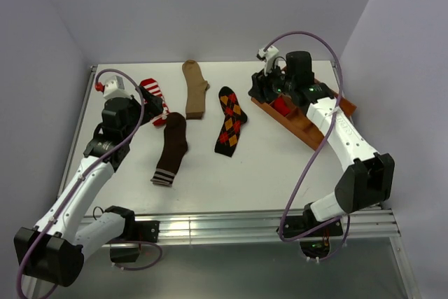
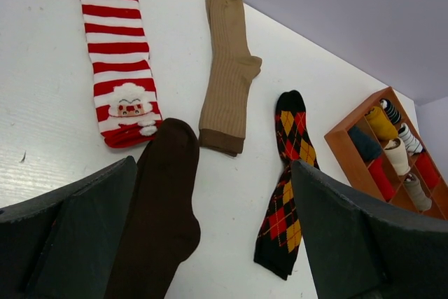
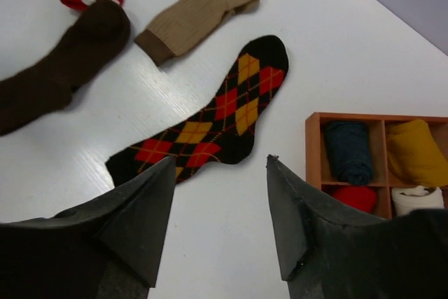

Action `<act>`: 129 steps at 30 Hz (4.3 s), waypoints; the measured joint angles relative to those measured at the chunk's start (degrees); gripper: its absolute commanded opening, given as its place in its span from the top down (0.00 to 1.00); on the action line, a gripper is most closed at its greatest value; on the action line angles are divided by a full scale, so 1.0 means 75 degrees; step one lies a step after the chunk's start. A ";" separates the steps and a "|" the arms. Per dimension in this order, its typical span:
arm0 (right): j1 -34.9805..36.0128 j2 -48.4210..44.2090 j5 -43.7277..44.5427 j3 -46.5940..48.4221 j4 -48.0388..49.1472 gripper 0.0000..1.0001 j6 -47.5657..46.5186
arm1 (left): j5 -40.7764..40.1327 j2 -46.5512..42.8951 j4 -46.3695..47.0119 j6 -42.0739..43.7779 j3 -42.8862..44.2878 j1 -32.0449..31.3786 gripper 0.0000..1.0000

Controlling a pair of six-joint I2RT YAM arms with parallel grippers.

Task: Roll the socks
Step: Roll the sock at the center of the board.

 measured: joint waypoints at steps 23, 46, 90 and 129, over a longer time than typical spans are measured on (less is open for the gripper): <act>0.3194 0.2122 0.1947 -0.1049 -0.0973 0.56 -0.1081 | 0.0597 0.0388 0.0472 -0.0350 0.0000 0.0006 0.02; 0.3573 0.3002 0.2655 -0.1049 -0.0848 0.53 -0.0682 | 0.0997 0.0854 0.1215 -0.0420 -0.0312 0.0044 0.02; 0.1880 0.4564 -0.1612 0.0373 -0.4115 0.78 -0.1906 | 0.2203 0.1999 0.4334 -0.0052 -0.2384 -0.1262 0.62; 0.1023 0.5377 -0.2643 0.1215 -0.5321 0.80 -0.1868 | 0.5840 0.7015 0.9541 -0.0329 -0.1961 -0.2897 0.40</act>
